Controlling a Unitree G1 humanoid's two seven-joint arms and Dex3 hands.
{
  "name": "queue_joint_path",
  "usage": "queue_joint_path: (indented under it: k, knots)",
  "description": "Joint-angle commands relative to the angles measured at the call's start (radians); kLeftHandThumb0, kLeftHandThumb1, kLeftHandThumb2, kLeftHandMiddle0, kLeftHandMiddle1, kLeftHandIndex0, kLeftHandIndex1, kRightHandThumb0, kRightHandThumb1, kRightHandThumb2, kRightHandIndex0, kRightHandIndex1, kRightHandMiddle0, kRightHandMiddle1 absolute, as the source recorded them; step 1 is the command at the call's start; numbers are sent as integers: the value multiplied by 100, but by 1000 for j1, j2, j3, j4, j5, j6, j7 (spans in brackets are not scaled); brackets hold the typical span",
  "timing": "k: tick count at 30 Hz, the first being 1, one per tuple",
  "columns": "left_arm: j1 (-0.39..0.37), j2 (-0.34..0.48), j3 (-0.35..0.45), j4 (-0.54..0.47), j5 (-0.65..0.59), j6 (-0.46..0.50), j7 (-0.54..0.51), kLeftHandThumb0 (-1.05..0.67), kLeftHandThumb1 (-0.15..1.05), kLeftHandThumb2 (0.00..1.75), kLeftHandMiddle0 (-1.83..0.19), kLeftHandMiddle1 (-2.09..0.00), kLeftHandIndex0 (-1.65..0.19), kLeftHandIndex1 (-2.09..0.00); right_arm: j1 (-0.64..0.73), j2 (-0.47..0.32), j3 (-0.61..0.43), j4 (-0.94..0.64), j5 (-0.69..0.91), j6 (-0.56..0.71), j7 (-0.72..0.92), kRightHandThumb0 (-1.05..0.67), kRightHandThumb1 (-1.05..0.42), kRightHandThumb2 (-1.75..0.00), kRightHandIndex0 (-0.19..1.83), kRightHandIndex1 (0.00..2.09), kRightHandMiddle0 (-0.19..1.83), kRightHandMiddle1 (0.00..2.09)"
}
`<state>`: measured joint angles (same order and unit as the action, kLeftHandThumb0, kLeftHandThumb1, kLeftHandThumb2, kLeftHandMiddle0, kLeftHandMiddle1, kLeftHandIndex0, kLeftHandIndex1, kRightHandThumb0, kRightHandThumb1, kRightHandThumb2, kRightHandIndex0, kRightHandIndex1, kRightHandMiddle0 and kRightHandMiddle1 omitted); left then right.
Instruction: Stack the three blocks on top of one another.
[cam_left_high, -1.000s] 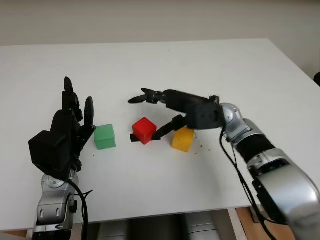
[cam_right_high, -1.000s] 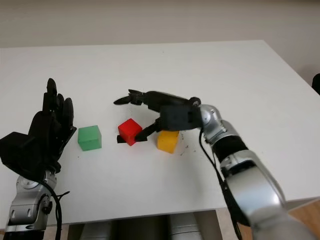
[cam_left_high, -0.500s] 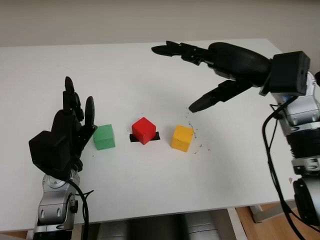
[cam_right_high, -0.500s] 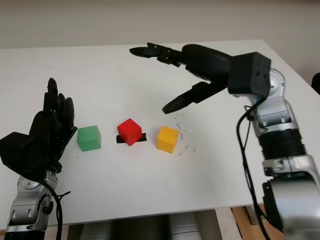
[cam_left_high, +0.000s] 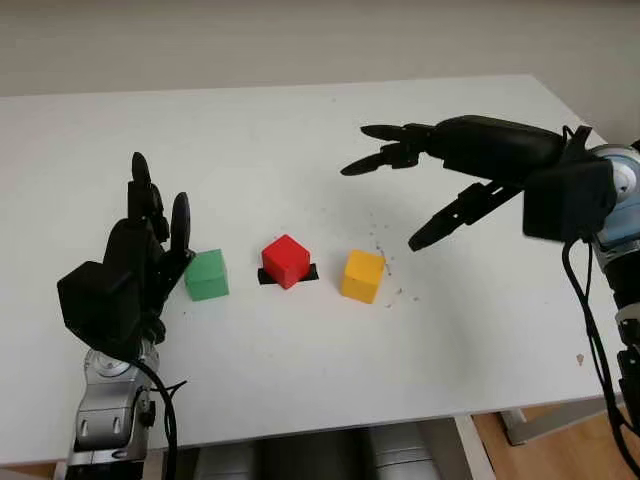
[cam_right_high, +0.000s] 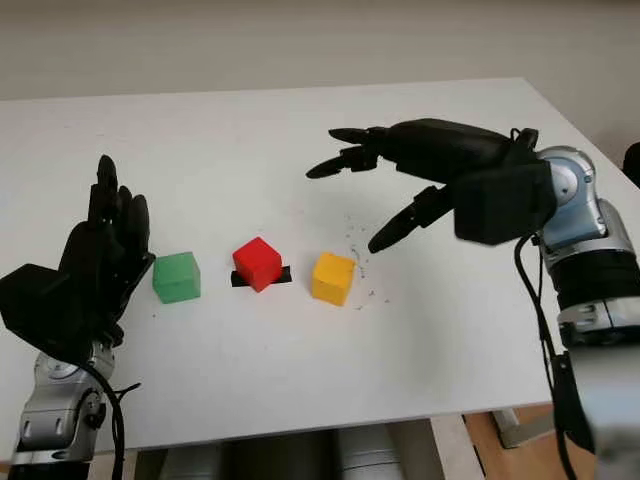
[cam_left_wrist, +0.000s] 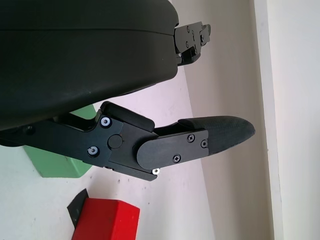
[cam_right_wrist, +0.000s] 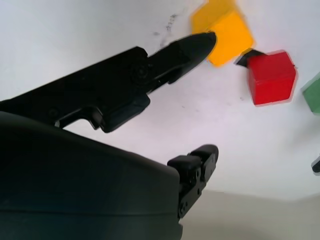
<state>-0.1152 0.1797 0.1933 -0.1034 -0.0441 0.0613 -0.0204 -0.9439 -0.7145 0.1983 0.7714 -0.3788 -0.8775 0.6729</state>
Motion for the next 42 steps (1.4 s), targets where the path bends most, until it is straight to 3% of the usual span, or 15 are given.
queue_joint_path:
  k: [1,11,34,42]
  knots:
    - [-24,6,5,-5,-8,0,-3,-75,105,60,19,0,19,0,-43,-13,31,31,-59,-56,-56,-63,-87,-6,1,4,40,12]
    - [-23,12,8,-23,-5,14,-1,-75,105,59,19,0,19,0,-61,39,102,158,-104,-207,-181,-61,-86,-5,5,5,49,13]
    - [-8,10,6,-40,-9,20,0,-73,105,59,19,0,19,0,-56,36,216,179,-305,-267,-412,-61,-82,-5,7,6,59,20]
    - [-6,10,7,-43,-9,24,2,-73,105,59,19,0,19,0,-60,24,270,181,-450,-280,-582,-62,-84,-6,9,6,59,23]
